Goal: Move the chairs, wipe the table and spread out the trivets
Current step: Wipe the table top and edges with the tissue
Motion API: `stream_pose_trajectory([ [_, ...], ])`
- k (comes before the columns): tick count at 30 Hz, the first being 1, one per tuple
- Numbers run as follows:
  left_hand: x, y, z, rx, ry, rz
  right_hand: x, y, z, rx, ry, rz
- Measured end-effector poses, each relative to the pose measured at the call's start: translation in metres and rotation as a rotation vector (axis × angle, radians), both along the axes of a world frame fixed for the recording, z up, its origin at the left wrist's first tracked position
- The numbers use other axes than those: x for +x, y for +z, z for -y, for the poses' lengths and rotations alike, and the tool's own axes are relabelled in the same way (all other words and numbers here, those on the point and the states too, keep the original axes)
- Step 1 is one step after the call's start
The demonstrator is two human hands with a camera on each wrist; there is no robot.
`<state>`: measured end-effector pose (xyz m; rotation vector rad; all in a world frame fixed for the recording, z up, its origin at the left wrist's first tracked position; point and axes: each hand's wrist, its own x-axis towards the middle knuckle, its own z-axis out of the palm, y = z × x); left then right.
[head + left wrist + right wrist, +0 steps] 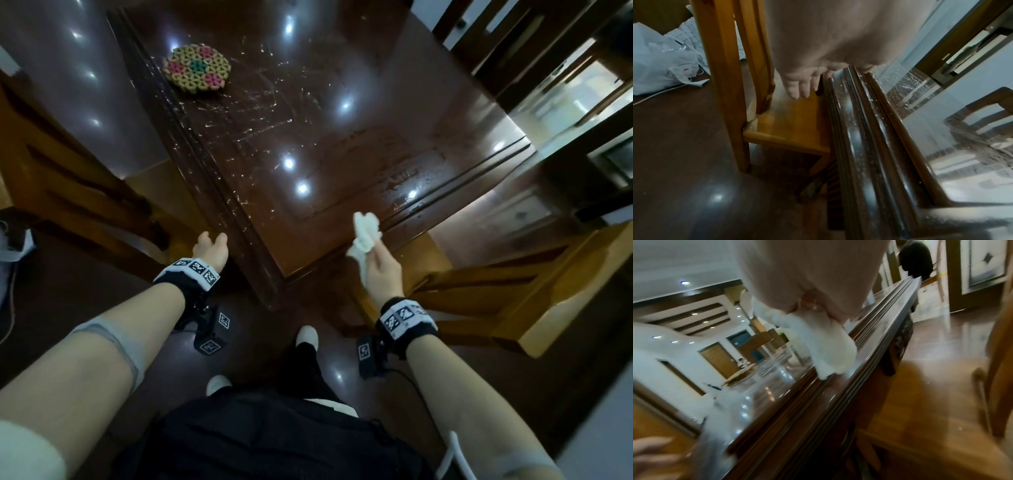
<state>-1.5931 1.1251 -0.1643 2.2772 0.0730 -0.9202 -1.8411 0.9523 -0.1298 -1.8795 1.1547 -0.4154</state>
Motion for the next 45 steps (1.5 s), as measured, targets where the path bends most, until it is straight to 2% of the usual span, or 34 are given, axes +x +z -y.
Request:
stream_pose_trajectory([
  [4,-0.005,-0.007,0.029,0.031,0.109,0.005,-0.008,-0.009,0.091,-0.039,-0.157,-0.156],
  [7,-0.007,-0.011,0.045,0.037,0.173,0.000,-0.011,-0.019,0.144,-0.094,-0.199,-0.301],
  [9,-0.008,-0.013,0.052,0.035,0.214,0.009,-0.009,-0.023,0.171,-0.083,-0.186,-0.370],
  [11,-0.010,-0.016,0.056,0.029,0.240,0.022,-0.004,-0.031,0.185,0.016,-0.205,-0.431],
  [12,-0.011,-0.018,0.057,0.027,0.247,0.023,-0.001,-0.035,0.183,0.035,-0.214,-0.426],
  [14,-0.012,-0.021,0.057,0.023,0.255,0.021,0.004,-0.039,0.177,0.025,-0.144,-0.532],
  [16,-0.013,-0.022,0.058,0.024,0.261,0.021,0.006,-0.043,0.169,0.024,-0.123,-0.509],
  [19,-0.014,-0.021,0.059,0.024,0.257,0.020,0.007,-0.038,0.143,-0.060,0.046,-0.636],
  [24,-0.012,-0.015,0.050,-0.029,0.210,-0.025,0.012,-0.033,0.079,-0.087,0.224,-0.645],
  [30,-0.005,-0.006,0.014,-0.167,0.099,-0.025,0.021,-0.034,-0.028,-0.013,0.391,-0.595],
  [33,-0.002,-0.005,-0.014,-0.199,0.050,-0.049,0.026,-0.035,-0.077,0.022,0.486,-0.506],
  [36,0.004,-0.006,-0.042,-0.199,0.009,-0.060,0.029,-0.032,-0.104,0.162,0.499,-0.444],
  [38,0.011,-0.006,-0.055,-0.186,-0.003,-0.068,0.031,-0.028,-0.112,0.341,0.417,-0.326],
  [41,0.023,-0.003,-0.064,-0.180,-0.022,-0.087,0.032,-0.016,-0.107,0.550,0.190,-0.059],
  [45,0.039,-0.002,-0.059,-0.176,-0.046,-0.099,0.033,0.012,-0.071,0.480,-0.079,0.163],
])
